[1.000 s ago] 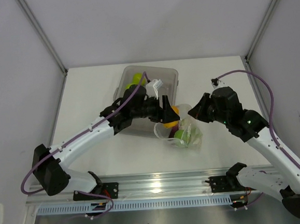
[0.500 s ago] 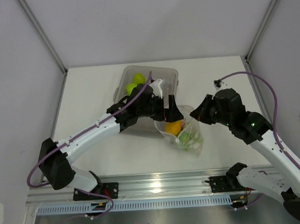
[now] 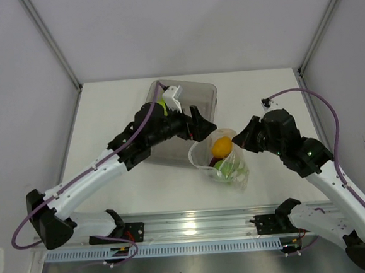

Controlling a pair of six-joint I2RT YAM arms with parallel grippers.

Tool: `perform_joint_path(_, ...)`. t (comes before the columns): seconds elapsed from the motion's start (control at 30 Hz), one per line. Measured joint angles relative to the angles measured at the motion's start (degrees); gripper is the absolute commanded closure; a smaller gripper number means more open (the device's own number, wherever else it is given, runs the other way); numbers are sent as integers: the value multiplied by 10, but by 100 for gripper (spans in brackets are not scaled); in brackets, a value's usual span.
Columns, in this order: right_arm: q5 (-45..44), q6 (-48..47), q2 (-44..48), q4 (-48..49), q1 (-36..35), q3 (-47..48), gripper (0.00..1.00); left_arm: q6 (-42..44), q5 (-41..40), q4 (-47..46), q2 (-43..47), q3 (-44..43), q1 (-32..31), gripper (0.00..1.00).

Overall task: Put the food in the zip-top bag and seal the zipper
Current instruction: Place the fake vegetable in the zipper food storage bag, then pick up the fake fruit from the bin.

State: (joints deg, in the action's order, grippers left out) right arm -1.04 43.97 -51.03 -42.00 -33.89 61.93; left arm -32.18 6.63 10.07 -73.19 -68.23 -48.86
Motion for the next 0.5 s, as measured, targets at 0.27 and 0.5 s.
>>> perform_joint_path(0.27,-3,0,11,-8,0,-10,100,22,-27,82,-36,-151,87,1)
perform_joint_path(0.5,-5,0,11,-10,0,-12,100,17,-161,173,-143,-248,146,0)
